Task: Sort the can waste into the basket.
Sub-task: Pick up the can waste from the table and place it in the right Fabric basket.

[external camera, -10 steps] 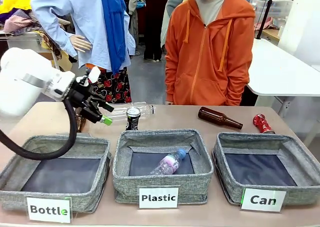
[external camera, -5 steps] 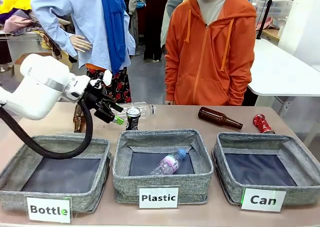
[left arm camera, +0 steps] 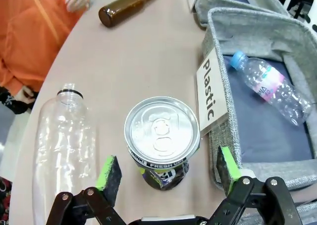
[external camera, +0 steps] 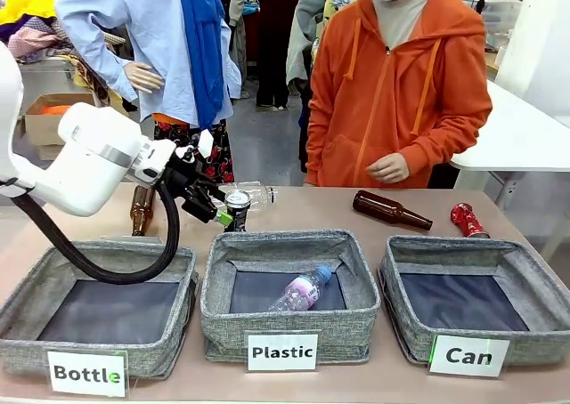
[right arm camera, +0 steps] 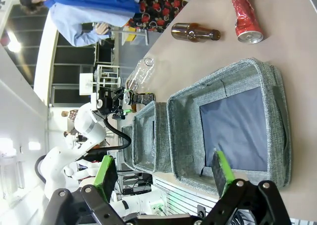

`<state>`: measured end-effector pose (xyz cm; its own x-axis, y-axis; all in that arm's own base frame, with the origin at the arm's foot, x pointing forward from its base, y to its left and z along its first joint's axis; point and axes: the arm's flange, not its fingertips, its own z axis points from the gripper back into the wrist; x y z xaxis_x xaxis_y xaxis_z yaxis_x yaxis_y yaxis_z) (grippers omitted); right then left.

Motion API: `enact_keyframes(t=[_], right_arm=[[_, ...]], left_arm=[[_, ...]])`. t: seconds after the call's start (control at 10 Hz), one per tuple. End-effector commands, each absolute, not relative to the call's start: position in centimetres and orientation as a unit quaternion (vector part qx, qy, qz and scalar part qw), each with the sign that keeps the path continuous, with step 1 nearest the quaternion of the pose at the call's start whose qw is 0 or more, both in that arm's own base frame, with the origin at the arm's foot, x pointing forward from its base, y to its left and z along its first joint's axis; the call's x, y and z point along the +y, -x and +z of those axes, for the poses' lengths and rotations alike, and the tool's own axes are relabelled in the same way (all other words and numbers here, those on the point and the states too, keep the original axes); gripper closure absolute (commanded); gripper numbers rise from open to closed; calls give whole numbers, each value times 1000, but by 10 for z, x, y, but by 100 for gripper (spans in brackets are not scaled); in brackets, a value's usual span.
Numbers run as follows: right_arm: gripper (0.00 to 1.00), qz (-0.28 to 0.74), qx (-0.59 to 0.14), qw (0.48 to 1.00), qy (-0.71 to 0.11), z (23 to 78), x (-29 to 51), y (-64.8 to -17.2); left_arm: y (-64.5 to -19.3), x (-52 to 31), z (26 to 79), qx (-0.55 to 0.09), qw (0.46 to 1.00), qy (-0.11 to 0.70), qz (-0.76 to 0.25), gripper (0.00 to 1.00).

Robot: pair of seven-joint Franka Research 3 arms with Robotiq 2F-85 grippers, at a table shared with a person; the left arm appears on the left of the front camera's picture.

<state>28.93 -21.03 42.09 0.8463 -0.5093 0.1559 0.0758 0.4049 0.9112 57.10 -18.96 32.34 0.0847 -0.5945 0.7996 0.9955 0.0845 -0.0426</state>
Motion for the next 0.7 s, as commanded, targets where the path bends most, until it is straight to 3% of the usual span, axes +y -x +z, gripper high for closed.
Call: enact_keyframes(t=[0.0,0.6], right_arm=[[0,-169,-224,806,-521,422,-212,-292],[0,-169,-224,806,-521,422,-212,-292]], left_arm=[[-581,-197,324,-332,667,323,-583,0],[-591,-214,309,-333,655,345,-584,0]])
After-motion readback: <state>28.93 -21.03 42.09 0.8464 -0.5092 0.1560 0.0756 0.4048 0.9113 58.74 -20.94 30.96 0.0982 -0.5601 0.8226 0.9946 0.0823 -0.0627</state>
